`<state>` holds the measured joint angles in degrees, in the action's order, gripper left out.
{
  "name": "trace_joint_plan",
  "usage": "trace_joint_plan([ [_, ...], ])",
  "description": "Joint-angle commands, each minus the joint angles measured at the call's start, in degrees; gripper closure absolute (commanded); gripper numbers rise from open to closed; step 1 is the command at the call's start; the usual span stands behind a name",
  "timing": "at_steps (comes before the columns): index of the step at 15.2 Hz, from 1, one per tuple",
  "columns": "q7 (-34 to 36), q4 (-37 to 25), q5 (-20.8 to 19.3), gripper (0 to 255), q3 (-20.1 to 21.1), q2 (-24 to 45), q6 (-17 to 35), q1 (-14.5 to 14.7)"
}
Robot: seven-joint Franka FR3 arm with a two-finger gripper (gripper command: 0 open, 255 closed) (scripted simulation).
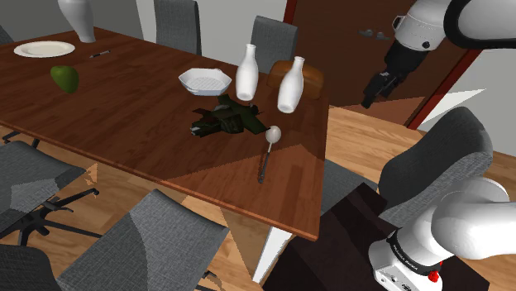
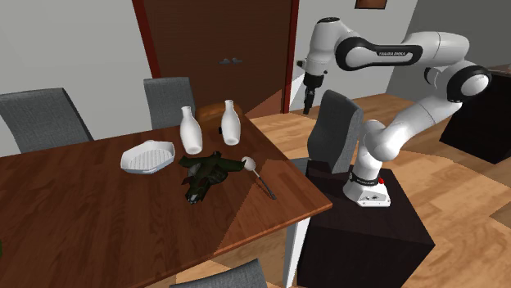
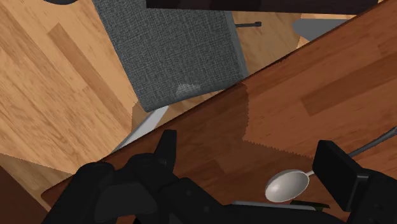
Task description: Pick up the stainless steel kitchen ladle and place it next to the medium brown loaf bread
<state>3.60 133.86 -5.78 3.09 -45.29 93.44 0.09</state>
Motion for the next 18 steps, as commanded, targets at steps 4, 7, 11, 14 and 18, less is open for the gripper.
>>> trace_joint_plan([
  [4,7.95,1.67,2.23,0,3.88,2.66,3.05,-0.74],
  [7,15.85,2.4,4.2,0,7.7,6.35,6.27,-1.52],
  [11,26.29,1.93,6.13,0,12.67,12.73,10.68,-2.89],
  [14,34.2,0.52,6.74,0,16.14,18.5,13.93,-4.05],
  [18,44.92,-2.65,6.15,0,20.35,27.27,17.91,-5.8],
])
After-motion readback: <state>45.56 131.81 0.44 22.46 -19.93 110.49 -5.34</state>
